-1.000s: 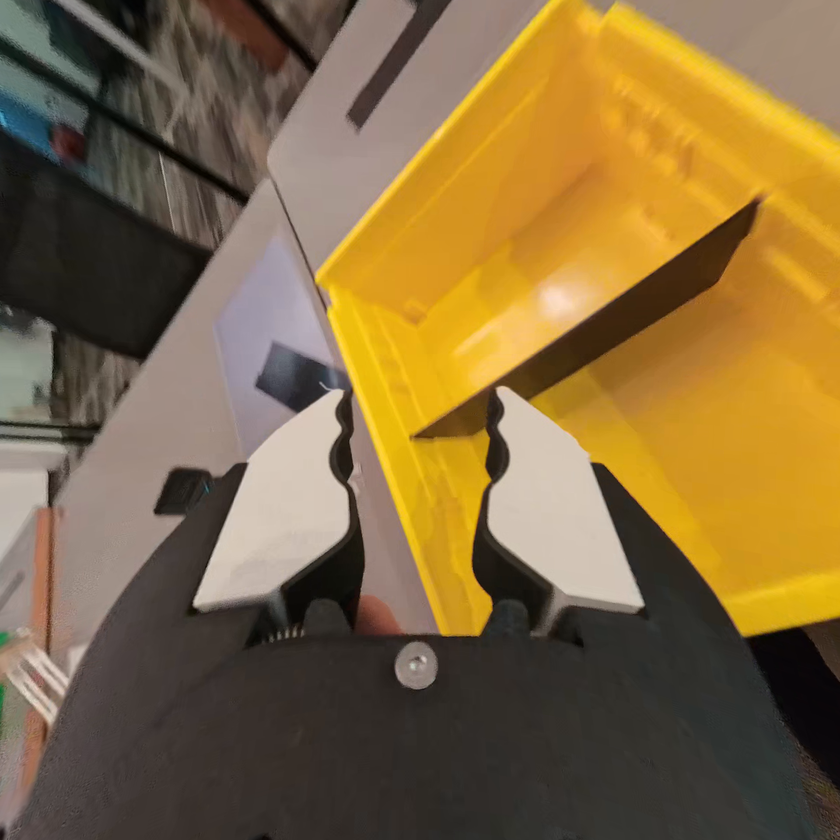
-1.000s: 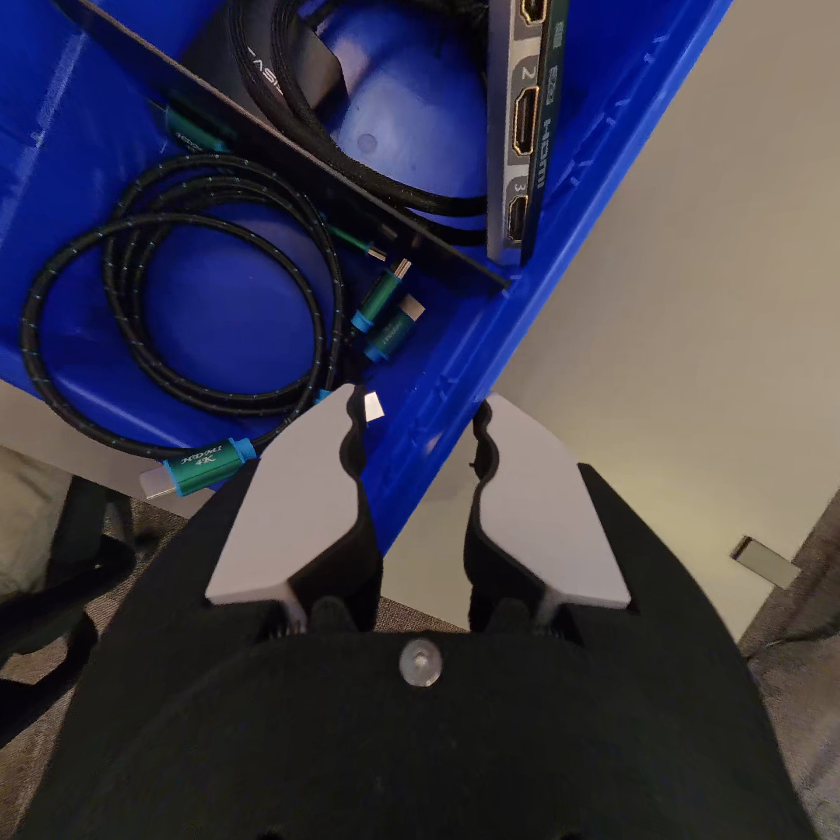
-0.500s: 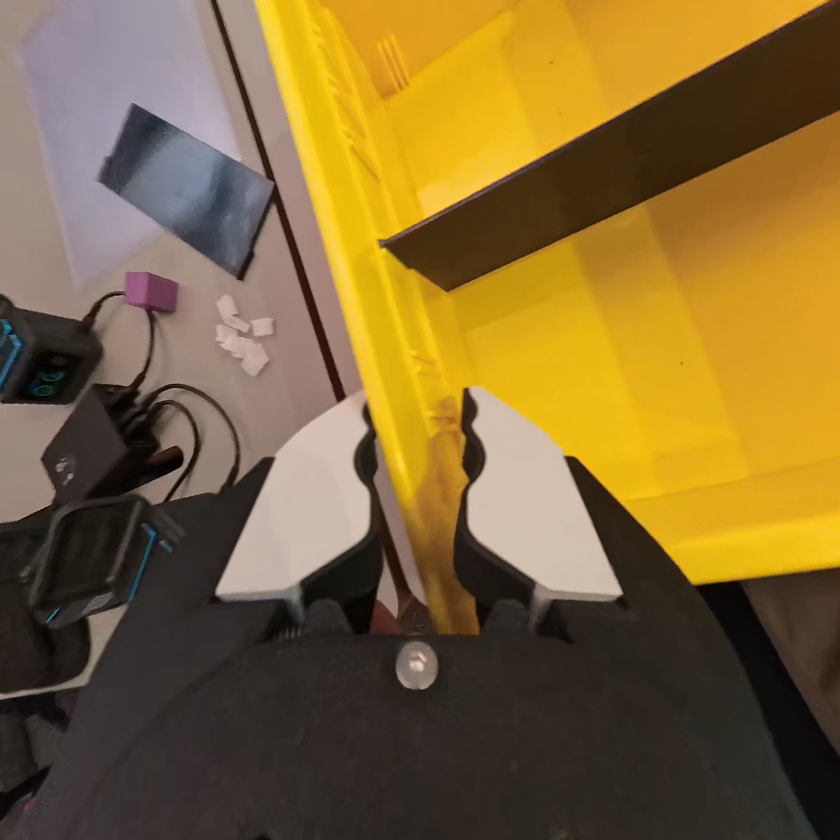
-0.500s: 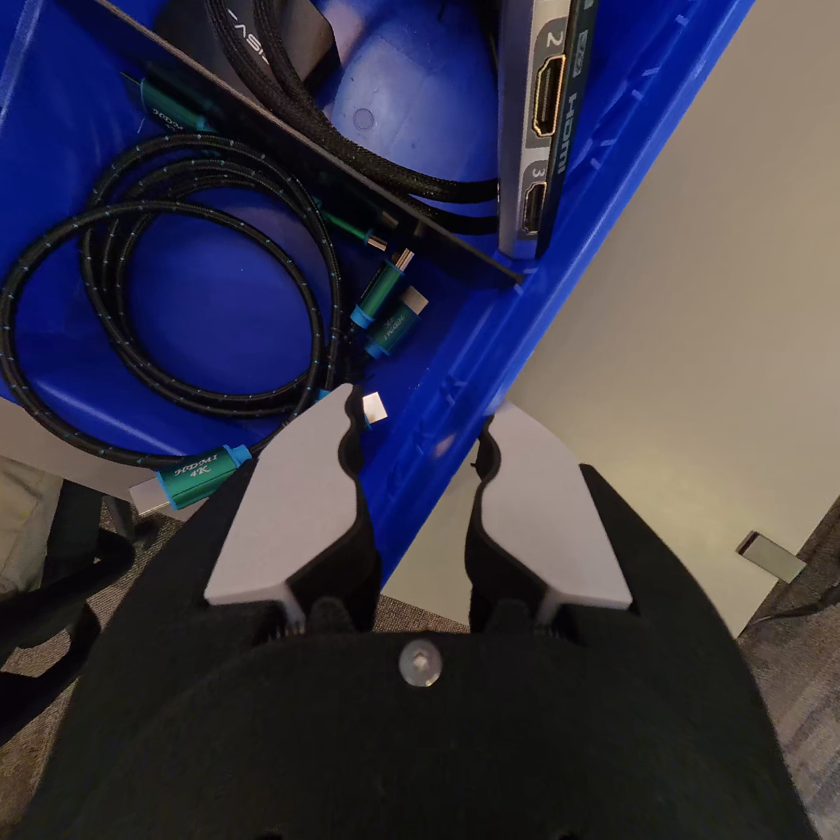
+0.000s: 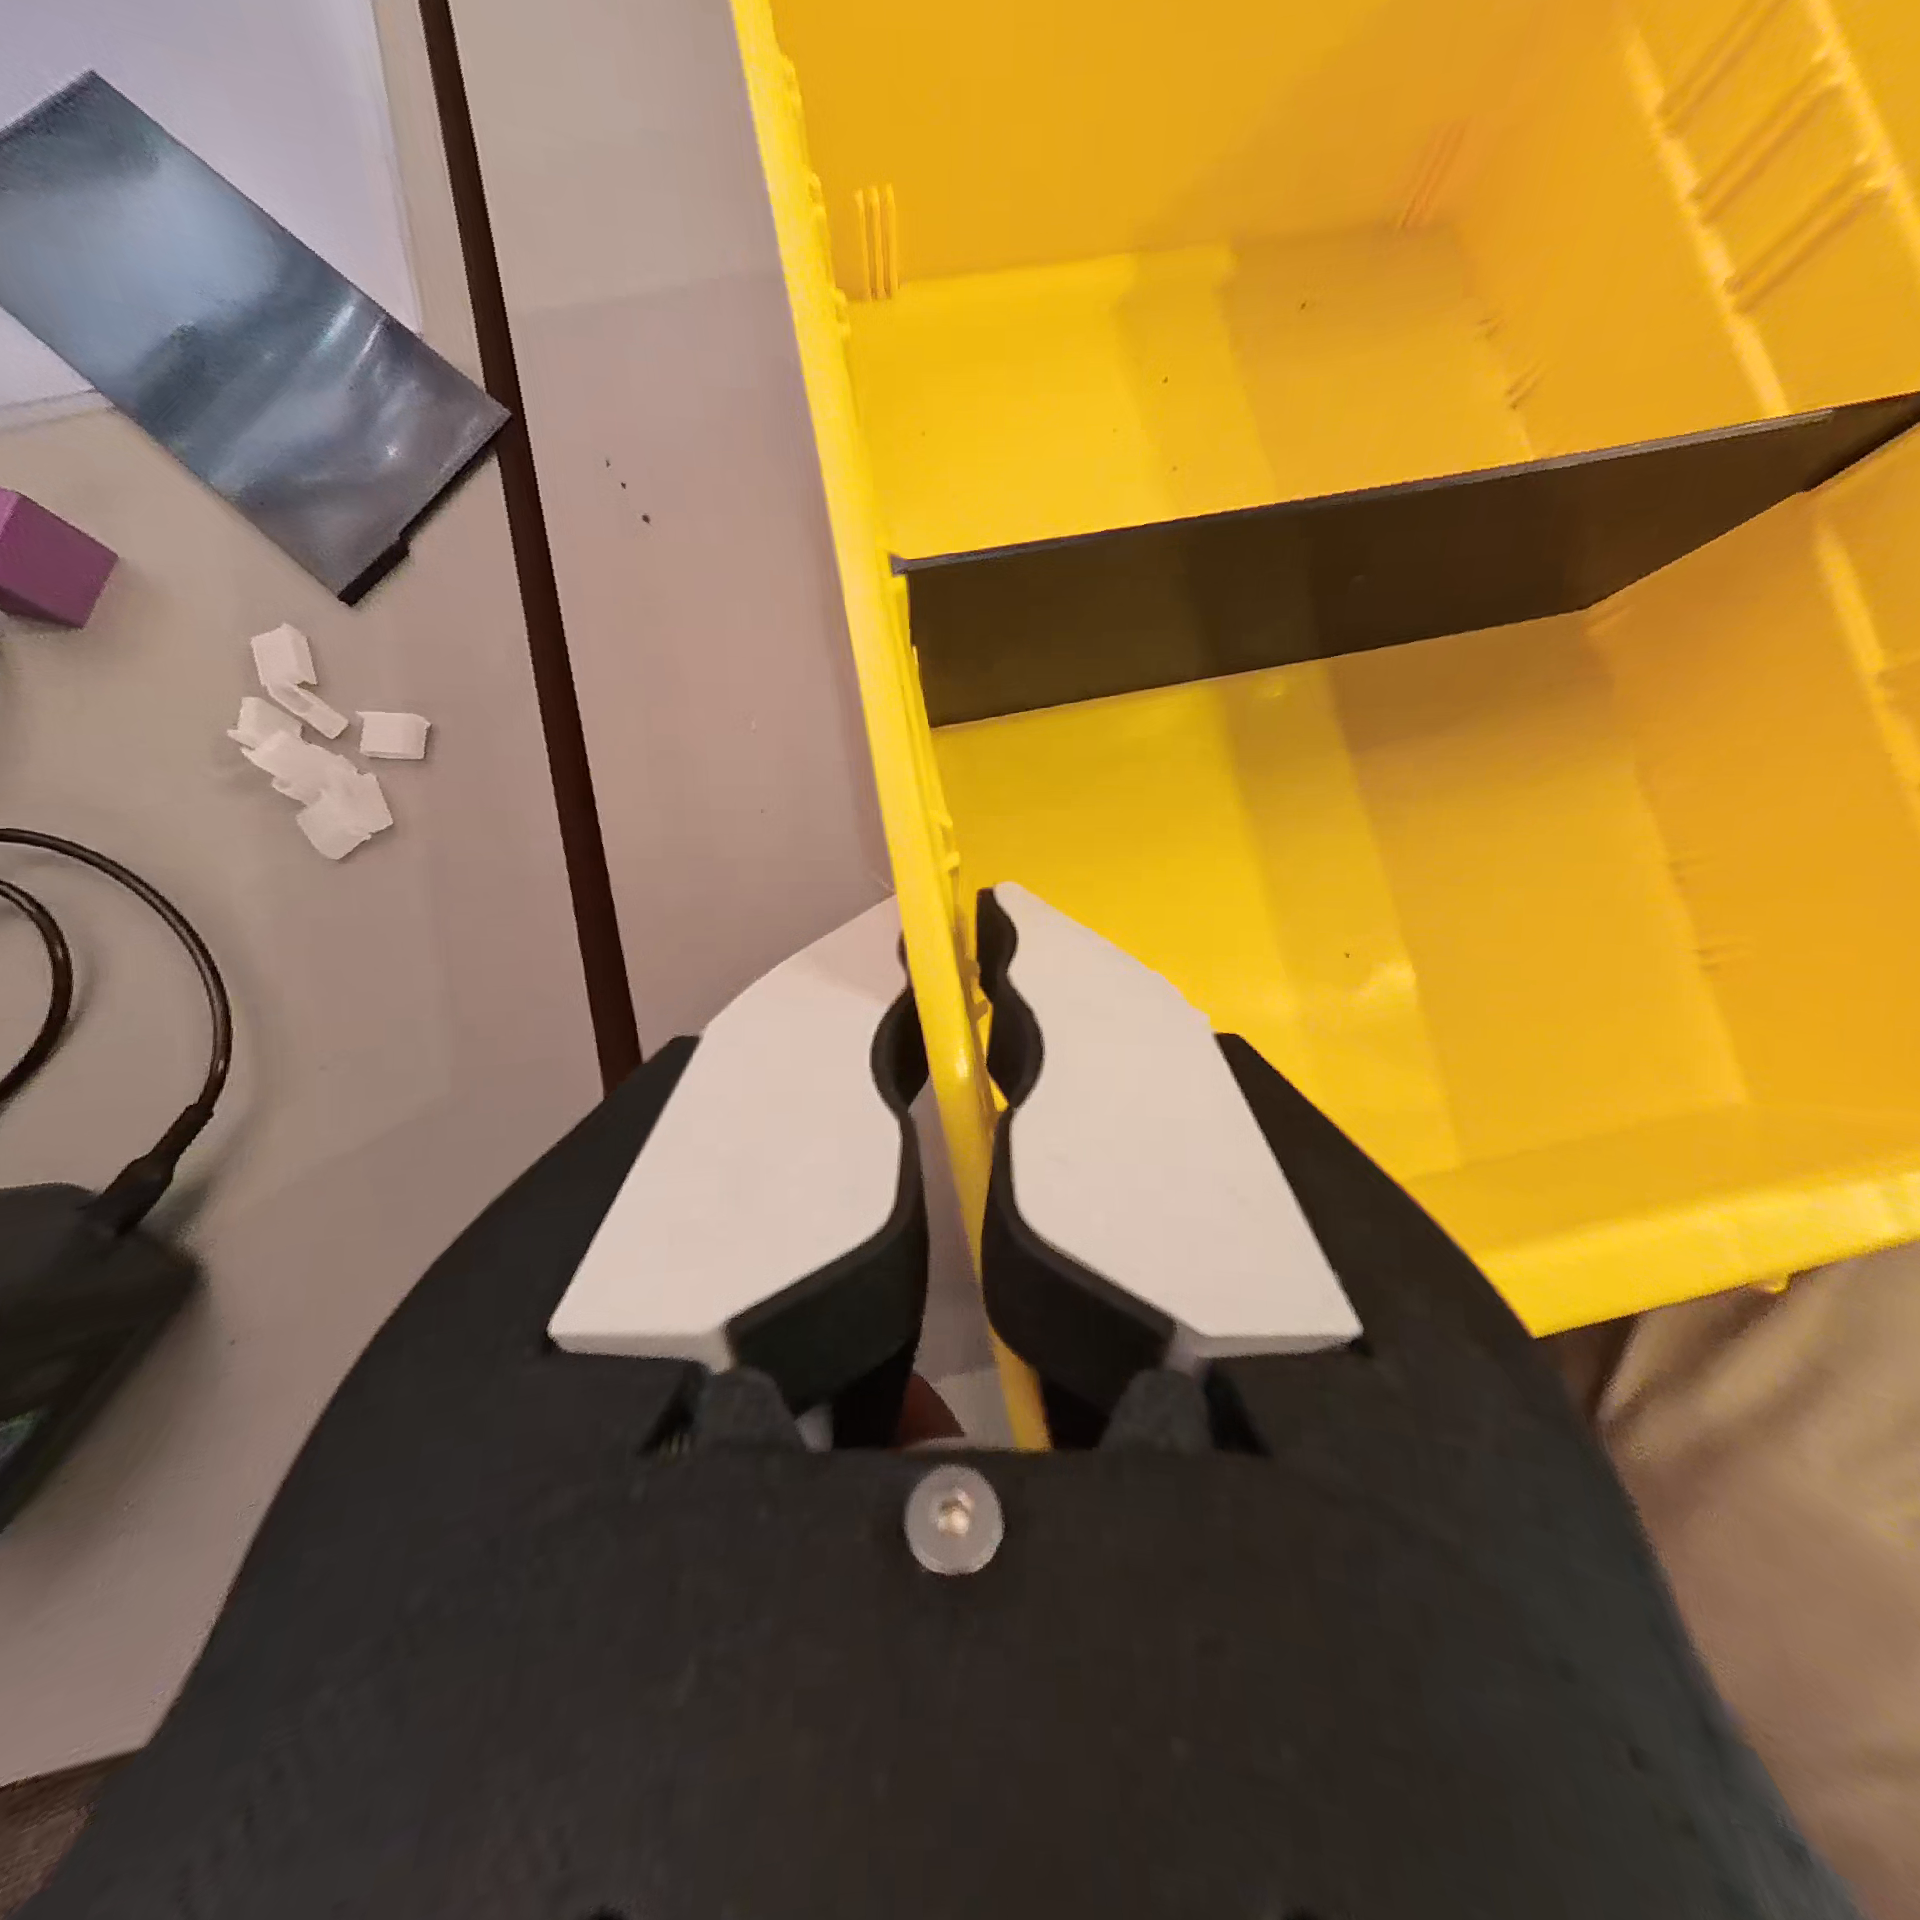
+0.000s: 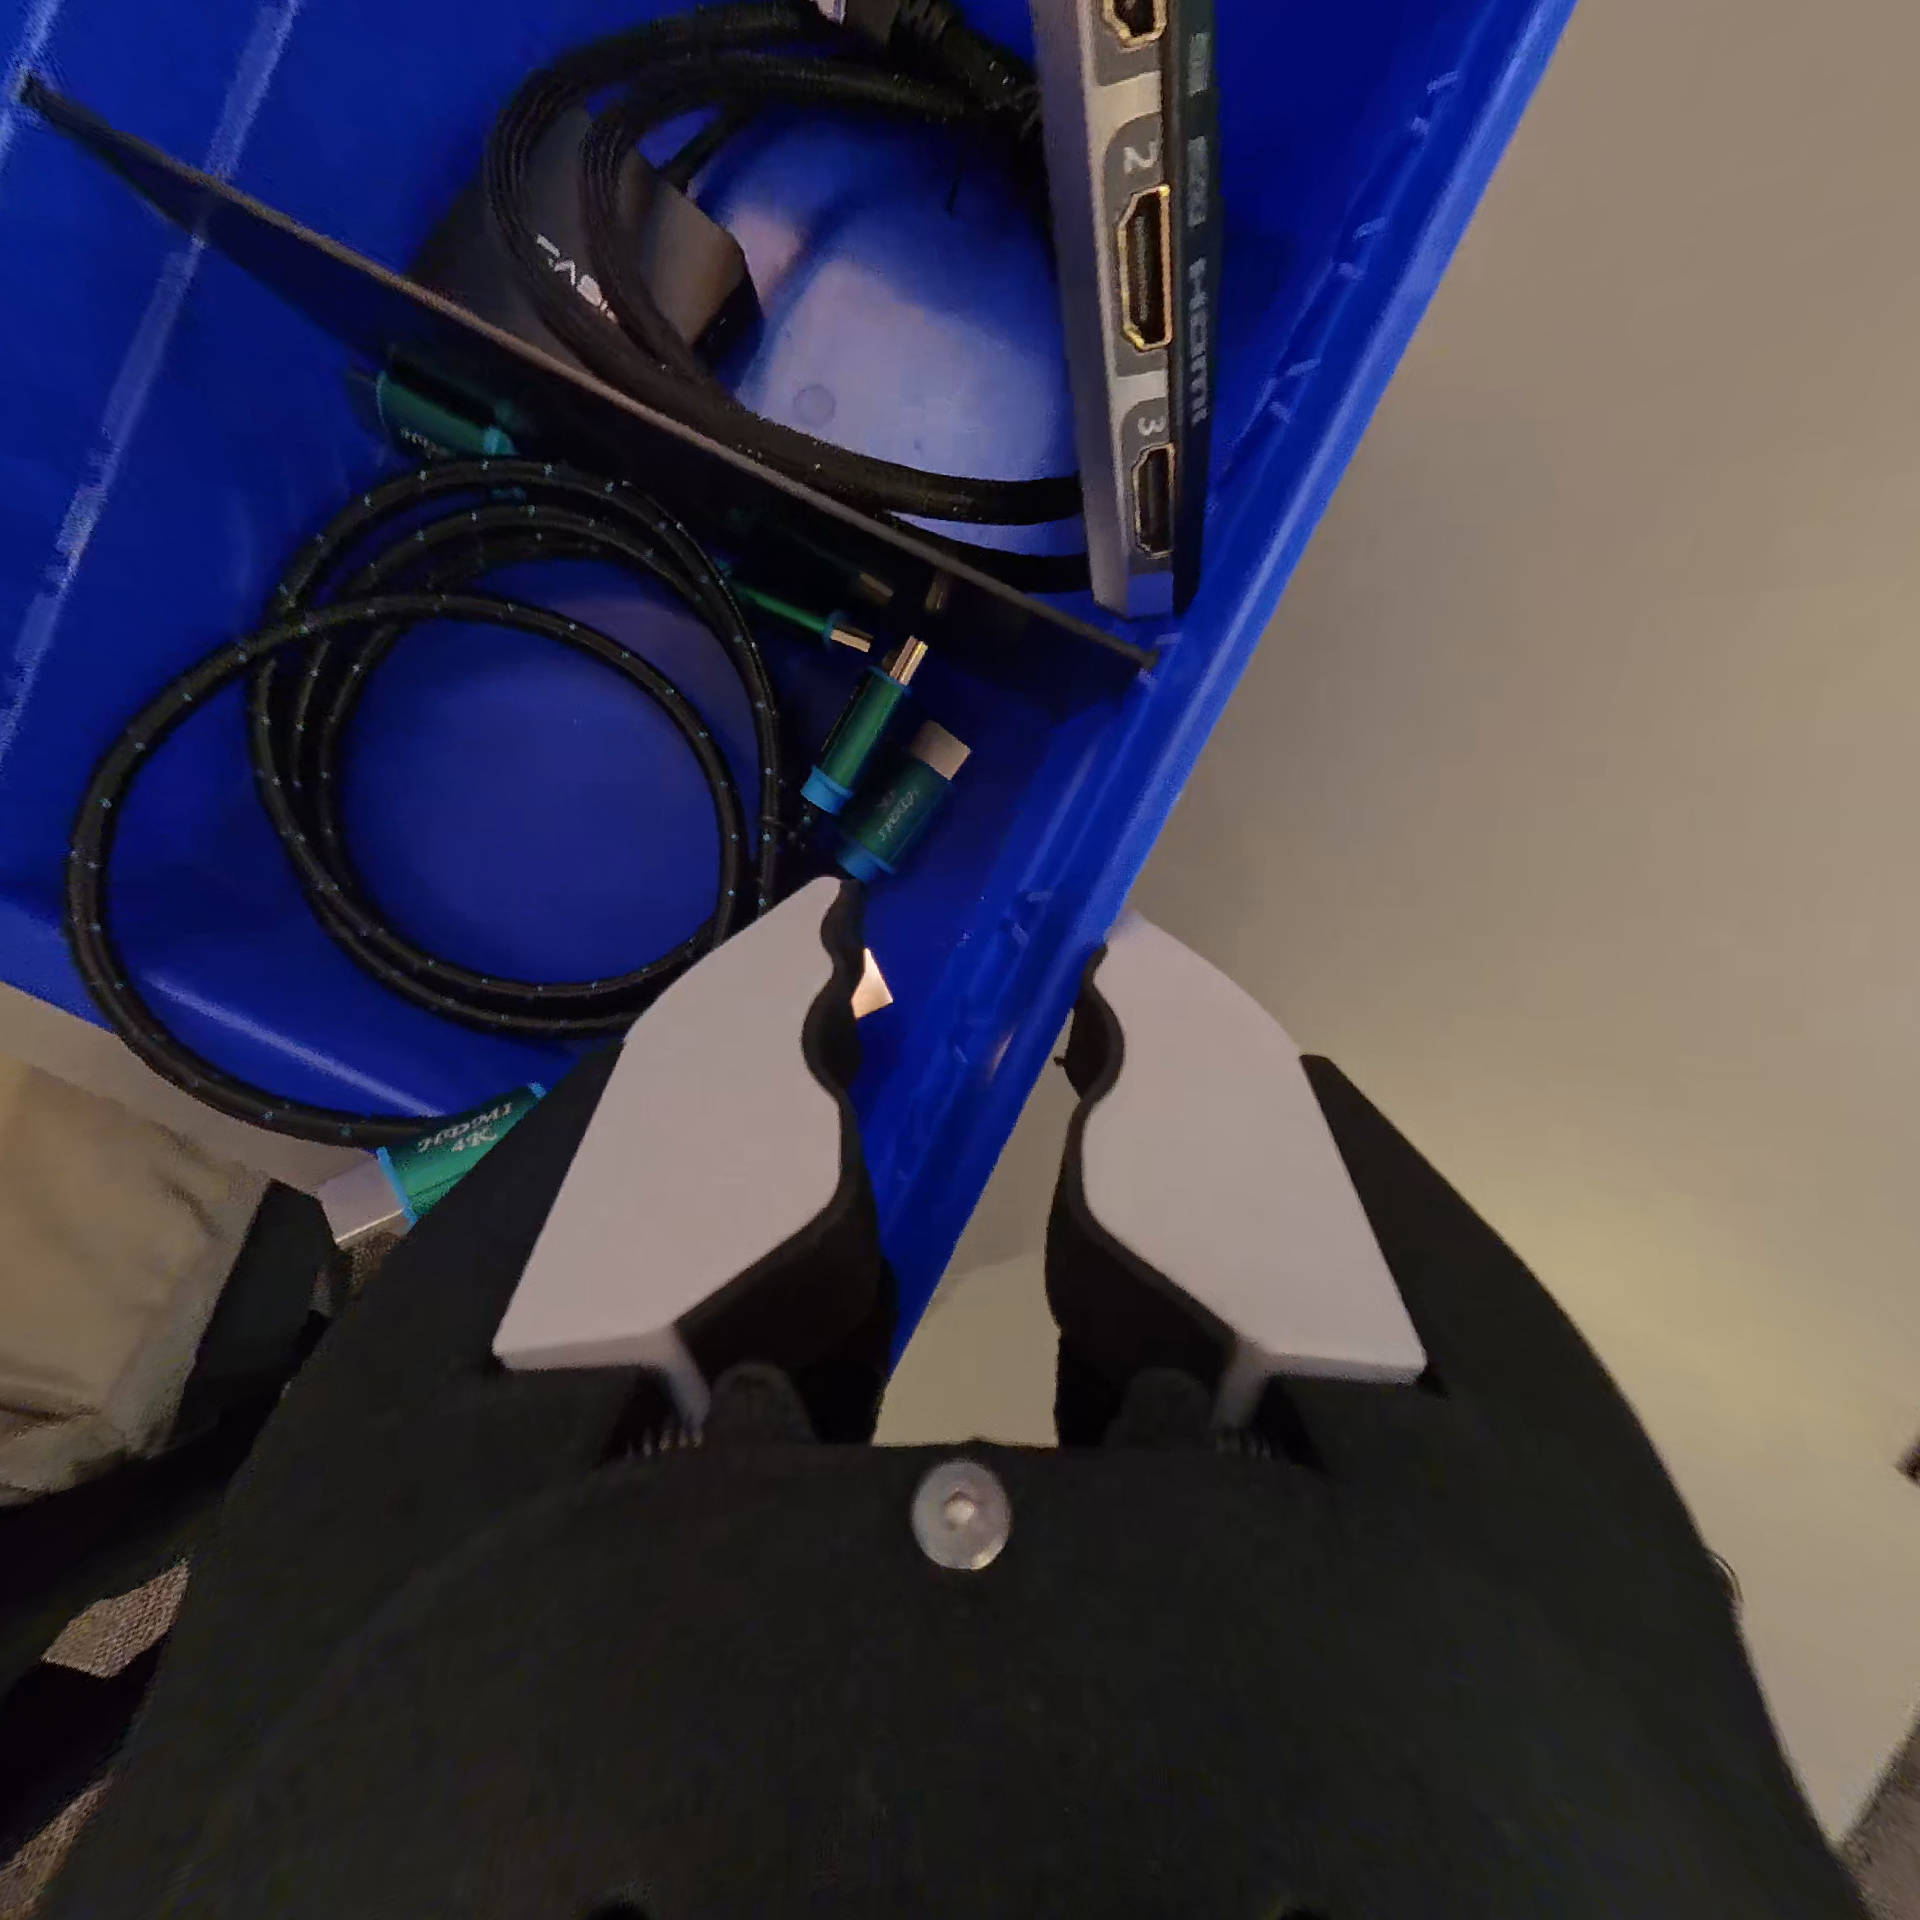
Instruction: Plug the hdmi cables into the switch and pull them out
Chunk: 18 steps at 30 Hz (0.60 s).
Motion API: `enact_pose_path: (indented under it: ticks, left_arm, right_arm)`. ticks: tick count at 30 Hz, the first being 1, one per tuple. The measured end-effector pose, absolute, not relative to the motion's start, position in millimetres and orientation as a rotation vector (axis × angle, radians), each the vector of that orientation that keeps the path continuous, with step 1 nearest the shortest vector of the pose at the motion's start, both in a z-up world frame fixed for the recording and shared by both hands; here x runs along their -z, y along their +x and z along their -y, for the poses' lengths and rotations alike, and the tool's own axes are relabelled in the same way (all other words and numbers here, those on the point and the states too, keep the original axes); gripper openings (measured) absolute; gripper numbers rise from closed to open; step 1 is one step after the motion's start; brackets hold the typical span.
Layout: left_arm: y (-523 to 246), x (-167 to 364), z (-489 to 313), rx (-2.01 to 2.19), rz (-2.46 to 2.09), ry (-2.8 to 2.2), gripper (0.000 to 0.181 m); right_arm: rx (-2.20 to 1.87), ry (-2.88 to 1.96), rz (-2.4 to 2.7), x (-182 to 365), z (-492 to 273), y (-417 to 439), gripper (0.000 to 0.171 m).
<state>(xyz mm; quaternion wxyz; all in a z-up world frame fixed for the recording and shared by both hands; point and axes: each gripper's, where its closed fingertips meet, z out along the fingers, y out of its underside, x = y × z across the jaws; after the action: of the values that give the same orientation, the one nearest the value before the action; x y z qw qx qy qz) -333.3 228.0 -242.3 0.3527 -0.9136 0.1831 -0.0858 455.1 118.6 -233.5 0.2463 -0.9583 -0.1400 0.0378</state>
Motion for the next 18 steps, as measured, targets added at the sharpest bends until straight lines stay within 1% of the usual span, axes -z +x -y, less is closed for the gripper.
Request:
enact_pose_path:
  ticks: [10,15,18]
  left_arm:
    - [-319,219,-230,0.315,-0.411,-2.233,0.007]
    - [-318,207,-226,0.323,-0.380,-2.179,0.007]
    - [-318,200,-223,0.359,-0.348,-2.145,0.007]
  right_arm:
    - [-0.160,-2.534,0.390,233,-133,391,0.021]
    - [-0.187,-2.504,0.354,234,-139,359,0.020]
    - [-0.229,-2.502,0.370,234,-140,339,0.023]
